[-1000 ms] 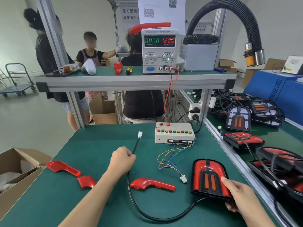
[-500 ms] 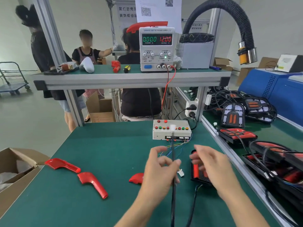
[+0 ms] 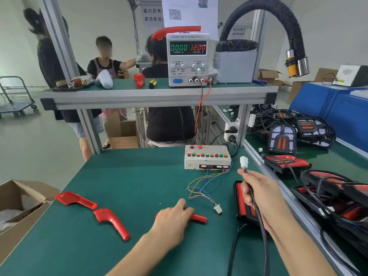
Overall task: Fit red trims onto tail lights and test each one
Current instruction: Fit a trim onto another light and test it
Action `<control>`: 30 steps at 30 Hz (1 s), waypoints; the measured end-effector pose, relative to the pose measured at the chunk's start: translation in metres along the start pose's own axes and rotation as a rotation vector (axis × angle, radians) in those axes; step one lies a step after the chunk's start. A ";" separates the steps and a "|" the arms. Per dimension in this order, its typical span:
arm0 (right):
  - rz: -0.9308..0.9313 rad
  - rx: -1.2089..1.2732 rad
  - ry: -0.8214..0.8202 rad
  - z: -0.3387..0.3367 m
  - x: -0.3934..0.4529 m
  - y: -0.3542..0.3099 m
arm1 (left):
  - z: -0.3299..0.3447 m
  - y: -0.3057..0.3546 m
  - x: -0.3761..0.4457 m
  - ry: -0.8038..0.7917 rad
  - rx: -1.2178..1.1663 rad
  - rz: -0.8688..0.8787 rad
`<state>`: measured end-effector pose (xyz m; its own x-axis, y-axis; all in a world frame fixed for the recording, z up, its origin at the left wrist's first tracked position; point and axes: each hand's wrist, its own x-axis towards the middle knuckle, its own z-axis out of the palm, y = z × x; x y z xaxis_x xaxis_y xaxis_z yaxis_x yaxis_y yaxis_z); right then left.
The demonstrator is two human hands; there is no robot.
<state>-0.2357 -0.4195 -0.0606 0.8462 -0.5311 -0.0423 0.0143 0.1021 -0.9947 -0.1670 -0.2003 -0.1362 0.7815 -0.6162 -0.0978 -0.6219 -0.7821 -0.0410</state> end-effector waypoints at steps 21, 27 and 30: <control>0.132 0.190 -0.071 -0.004 0.011 0.011 | -0.016 0.026 0.035 0.208 -0.370 -0.185; 0.054 0.045 -0.120 -0.003 0.011 0.008 | 0.005 0.081 0.073 0.083 -0.733 -0.556; -0.001 -0.050 -0.148 -0.001 0.010 0.010 | 0.003 0.079 0.078 0.099 -0.804 -0.560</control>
<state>-0.2275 -0.4250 -0.0712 0.9157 -0.4008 -0.0307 -0.0081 0.0579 -0.9983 -0.1555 -0.3093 -0.1499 0.9762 -0.1135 -0.1851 0.0309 -0.7711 0.6360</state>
